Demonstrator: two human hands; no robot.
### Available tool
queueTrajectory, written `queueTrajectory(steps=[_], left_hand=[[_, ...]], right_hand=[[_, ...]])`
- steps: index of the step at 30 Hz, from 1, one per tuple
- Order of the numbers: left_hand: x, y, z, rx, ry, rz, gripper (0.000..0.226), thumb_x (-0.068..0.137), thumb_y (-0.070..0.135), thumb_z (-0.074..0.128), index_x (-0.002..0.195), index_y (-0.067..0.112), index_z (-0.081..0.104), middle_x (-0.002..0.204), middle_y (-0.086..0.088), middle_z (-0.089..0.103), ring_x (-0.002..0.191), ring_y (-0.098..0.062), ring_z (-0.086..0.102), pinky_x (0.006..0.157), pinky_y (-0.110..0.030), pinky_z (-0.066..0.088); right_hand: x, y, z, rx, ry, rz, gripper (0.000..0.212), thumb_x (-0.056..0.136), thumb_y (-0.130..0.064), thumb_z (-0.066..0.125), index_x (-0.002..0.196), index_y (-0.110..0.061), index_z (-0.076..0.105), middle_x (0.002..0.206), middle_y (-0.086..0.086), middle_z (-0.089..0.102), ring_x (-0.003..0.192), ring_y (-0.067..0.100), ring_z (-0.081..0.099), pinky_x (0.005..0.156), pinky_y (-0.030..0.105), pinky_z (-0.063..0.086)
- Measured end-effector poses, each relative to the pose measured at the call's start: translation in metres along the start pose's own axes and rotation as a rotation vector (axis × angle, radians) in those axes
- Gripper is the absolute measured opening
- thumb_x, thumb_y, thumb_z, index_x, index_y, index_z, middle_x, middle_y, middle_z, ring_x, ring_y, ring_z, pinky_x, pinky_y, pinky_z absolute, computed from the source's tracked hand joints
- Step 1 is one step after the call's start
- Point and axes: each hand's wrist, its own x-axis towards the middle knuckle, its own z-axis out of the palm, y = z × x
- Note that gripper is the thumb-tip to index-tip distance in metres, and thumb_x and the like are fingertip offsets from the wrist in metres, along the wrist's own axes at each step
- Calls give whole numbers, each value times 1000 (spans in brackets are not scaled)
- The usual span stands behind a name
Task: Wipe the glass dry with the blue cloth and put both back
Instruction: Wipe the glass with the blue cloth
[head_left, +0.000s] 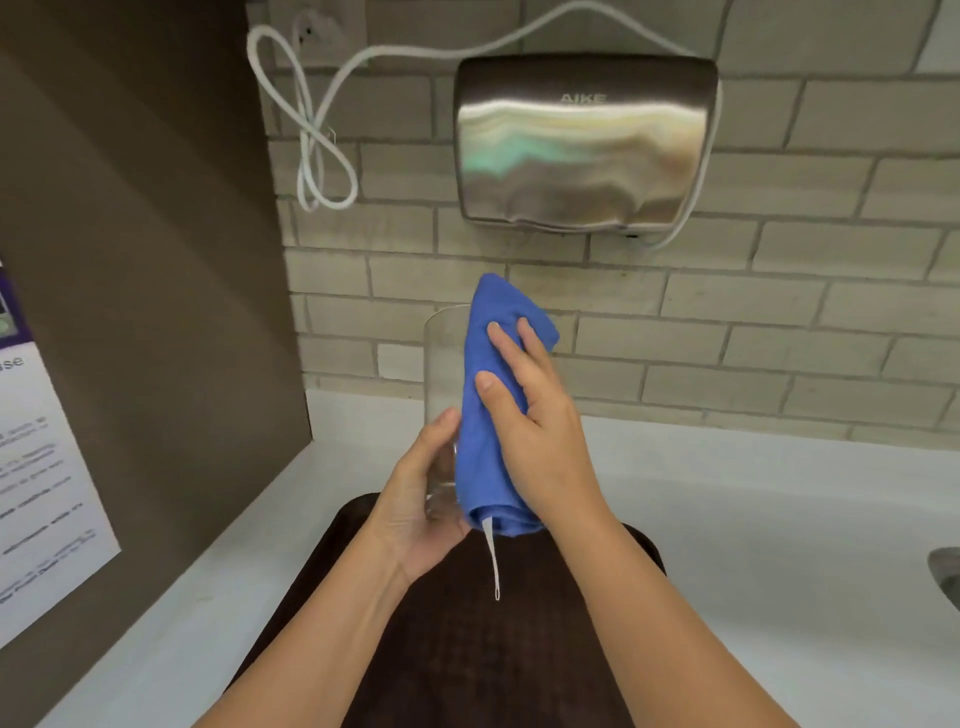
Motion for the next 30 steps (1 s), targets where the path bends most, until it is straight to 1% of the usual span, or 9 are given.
queueTrajectory(steps=[3, 6, 8, 13, 17, 21, 25, 28, 30], left_hand=[[0, 3, 0, 10, 16, -4, 48, 58, 48, 69, 93, 15, 75, 90, -6, 76, 83, -20, 72, 68, -32, 58], [-3, 8, -2, 36, -13, -29, 48, 59, 52, 65, 90, 16, 76, 82, -4, 77, 76, -17, 72, 64, -28, 57], [-5, 8, -3, 35, -32, -51, 50, 58, 54, 67, 89, 16, 76, 80, -3, 77, 74, -16, 72, 63, -26, 57], [-5, 8, 2, -74, -78, 46, 48, 70, 52, 63, 104, 20, 72, 101, 0, 75, 97, -13, 69, 80, -27, 55], [0, 12, -2, -122, -50, 27, 64, 54, 57, 73, 103, 15, 72, 101, -8, 74, 94, -23, 70, 79, -37, 57], [-1, 12, -7, -29, 5, -22, 61, 55, 59, 68, 98, 15, 74, 93, -7, 76, 87, -21, 71, 73, -33, 58], [-2, 10, 1, 173, 149, -14, 72, 62, 64, 61, 116, 16, 62, 96, -6, 72, 87, -19, 69, 76, -34, 56], [-4, 14, 9, 370, 214, 43, 79, 57, 67, 61, 116, 15, 56, 84, 2, 73, 72, -10, 68, 62, -26, 57], [-7, 16, 11, 506, 238, 39, 66, 69, 64, 55, 116, 18, 58, 98, 2, 72, 83, -10, 68, 74, -28, 56]], right_hand=[[-14, 7, 0, 153, 35, 33, 41, 91, -29, 43, 131, -37, 34, 147, -13, 30, 133, -4, 24, 110, 15, 23], [-49, 9, 14, 81, 51, -76, 37, 89, -39, 40, 123, -50, 30, 147, -22, 22, 129, -18, 16, 98, -4, 20], [-58, 9, 17, 7, 35, -139, 41, 89, -35, 38, 127, -46, 29, 143, -30, 13, 127, -23, 10, 93, -8, 16], [-20, -12, 12, -258, -75, -301, 45, 89, -29, 40, 133, -28, 33, 144, -23, 10, 139, 2, 7, 106, 3, 6], [10, -16, 8, 8, -95, -67, 40, 92, -26, 42, 132, -29, 37, 152, -10, 20, 130, -6, 17, 104, 14, 16], [-12, -2, 18, 217, 60, 46, 41, 92, -27, 42, 132, -34, 36, 149, -14, 26, 133, -4, 23, 107, 18, 21], [-21, 9, 14, 205, 161, 47, 43, 91, -25, 45, 132, -33, 36, 148, -13, 28, 133, -3, 25, 104, 11, 24], [-17, 13, 7, 173, 190, 47, 43, 90, -24, 46, 132, -30, 37, 148, -11, 29, 132, -6, 24, 97, -3, 22], [-18, 15, 7, 141, 195, 47, 44, 90, -24, 46, 132, -30, 36, 149, -11, 27, 129, -10, 21, 92, -8, 19]])
